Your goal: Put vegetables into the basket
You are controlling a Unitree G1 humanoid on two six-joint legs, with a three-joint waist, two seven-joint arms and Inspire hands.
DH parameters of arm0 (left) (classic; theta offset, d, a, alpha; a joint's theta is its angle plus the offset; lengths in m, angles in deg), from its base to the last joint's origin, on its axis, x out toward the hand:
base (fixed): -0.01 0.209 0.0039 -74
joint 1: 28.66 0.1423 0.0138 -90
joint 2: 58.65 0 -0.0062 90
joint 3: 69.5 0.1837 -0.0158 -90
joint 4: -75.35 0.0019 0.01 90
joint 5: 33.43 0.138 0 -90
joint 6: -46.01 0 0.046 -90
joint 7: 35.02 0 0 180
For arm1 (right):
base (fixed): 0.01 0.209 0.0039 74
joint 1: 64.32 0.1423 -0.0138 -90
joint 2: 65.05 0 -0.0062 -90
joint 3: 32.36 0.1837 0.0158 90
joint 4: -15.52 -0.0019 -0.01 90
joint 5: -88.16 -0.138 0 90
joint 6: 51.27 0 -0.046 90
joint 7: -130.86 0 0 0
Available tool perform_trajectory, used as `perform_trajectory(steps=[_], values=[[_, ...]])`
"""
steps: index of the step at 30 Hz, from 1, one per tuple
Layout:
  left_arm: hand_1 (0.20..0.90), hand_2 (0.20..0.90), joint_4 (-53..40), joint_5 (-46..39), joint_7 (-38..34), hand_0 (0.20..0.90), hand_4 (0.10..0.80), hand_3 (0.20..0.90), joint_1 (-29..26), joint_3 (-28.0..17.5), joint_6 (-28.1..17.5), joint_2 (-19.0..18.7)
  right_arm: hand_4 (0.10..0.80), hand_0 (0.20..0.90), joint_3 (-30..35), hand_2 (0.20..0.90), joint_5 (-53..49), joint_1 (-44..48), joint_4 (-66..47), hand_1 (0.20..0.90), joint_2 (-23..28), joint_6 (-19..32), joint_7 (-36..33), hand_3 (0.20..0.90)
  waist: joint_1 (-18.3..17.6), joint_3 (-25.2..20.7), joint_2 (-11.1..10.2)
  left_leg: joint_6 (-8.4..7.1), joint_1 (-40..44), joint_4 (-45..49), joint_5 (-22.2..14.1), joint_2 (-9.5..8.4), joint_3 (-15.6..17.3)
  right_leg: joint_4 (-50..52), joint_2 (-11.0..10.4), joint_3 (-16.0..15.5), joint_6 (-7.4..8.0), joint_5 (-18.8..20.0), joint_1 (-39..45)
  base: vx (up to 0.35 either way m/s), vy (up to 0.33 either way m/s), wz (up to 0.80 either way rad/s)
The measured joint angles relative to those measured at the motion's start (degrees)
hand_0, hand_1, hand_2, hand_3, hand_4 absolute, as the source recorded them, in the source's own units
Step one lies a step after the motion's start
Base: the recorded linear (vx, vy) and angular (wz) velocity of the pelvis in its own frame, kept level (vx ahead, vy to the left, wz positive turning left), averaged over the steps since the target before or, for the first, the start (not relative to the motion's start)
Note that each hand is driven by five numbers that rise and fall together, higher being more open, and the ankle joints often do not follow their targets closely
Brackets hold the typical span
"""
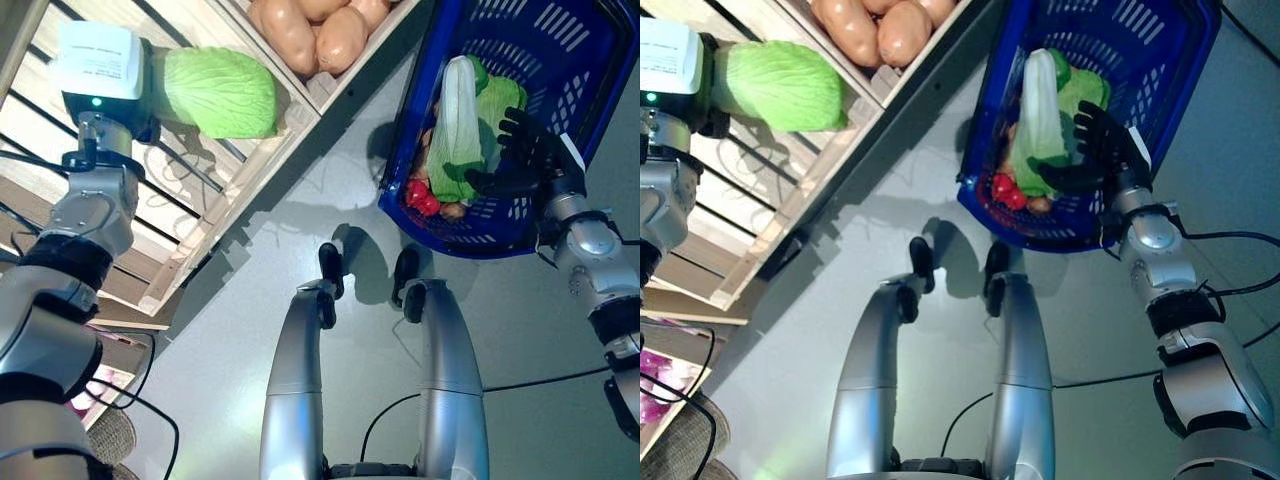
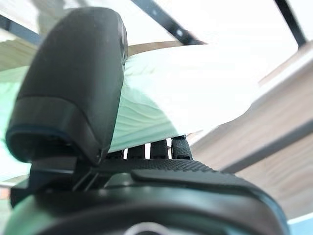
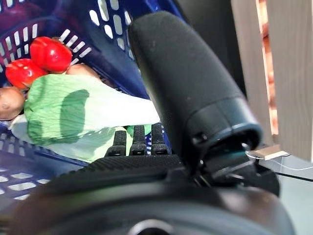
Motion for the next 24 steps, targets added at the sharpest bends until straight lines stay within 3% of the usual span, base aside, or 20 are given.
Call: perform_trajectory(steps=[8,17,20,24], values=[[0.300,0.300,-3.0,-7.6,0.6,0.300,0.400,0.300,11.5,-4.9,-11.8,0.2,0.800,0.900,2.5,0.900,0.1,-9.5,-6.1,0.900,-1.4,0.2,0.6,0.900,0.2,0.0,-0.8,0.00,12.6,-7.0,1.6,-0.54,-0.2,-5.8,0.3,-0.5,0.75,1.0,12.5,-0.013,-0.103,0.01],[0.300,0.300,-5.2,-24.3,9.8,0.300,0.400,0.300,25.8,-22.9,-19.2,2.3,0.800,0.900,11.2,0.900,0.6,-18.7,-13.7,0.900,-8.2,0.3,0.7,0.900,-0.1,-0.2,-3.2,-0.48,31.5,-17.0,2.7,-0.99,-1.3,-15.0,0.4,-3.2,1.19,1.4,31.5,0.048,-0.111,0.02],[0.300,0.300,-6.5,-31.9,12.2,0.300,0.400,0.300,35.4,-31.7,-21.4,6.8,0.800,0.900,15.4,0.900,0.8,-23.3,-18.1,0.900,-13.1,1.0,0.6,0.900,0.2,-0.3,-3.7,-0.57,39.1,-20.6,2.9,-1.11,-1.4,-18.2,0.5,-3.7,1.66,1.1,38.8,0.124,-0.067,0.01],[0.300,0.300,-11.6,-37.9,14.2,0.300,0.400,0.300,46.4,-38.8,-23.3,14.7,0.800,0.900,18.2,0.900,2.3,-30.5,-24.2,0.900,-19.2,3.2,0.7,0.900,1.1,-1.1,-4.8,-0.60,46.6,-24.6,2.9,-1.86,-1.4,-21.4,0.5,-4.3,2.27,0.5,46.3,0.116,-0.073,0.04]])
